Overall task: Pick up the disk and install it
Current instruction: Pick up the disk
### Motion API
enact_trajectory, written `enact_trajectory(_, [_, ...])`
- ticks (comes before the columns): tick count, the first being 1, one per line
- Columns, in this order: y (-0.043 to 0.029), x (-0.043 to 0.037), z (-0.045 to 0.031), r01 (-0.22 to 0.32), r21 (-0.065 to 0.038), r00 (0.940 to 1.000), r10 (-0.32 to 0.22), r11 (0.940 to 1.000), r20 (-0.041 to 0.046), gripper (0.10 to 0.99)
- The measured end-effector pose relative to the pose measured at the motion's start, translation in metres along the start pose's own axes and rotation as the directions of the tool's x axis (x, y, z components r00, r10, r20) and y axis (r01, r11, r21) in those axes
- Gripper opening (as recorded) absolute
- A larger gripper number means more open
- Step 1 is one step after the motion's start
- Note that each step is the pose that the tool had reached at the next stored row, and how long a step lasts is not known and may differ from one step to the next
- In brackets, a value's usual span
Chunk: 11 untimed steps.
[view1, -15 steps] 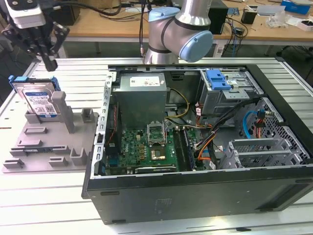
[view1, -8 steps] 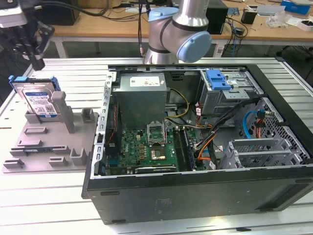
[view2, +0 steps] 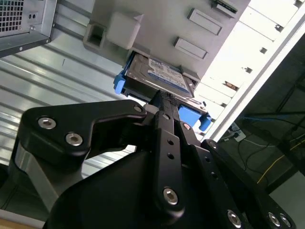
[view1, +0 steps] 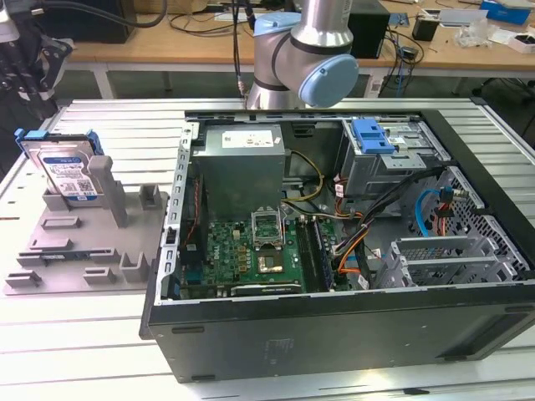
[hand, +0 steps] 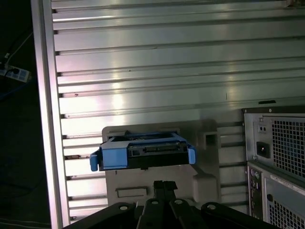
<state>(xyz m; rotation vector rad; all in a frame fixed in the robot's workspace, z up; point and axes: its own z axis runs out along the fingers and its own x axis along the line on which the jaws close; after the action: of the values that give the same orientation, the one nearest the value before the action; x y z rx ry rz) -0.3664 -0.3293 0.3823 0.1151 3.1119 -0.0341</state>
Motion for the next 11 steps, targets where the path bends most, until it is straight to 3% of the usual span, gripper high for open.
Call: enact_trajectory(11, [0.0, 0.0003, 0.0, 0.0, 0.0, 1.0, 0.0, 1.0, 0.0, 0.106])
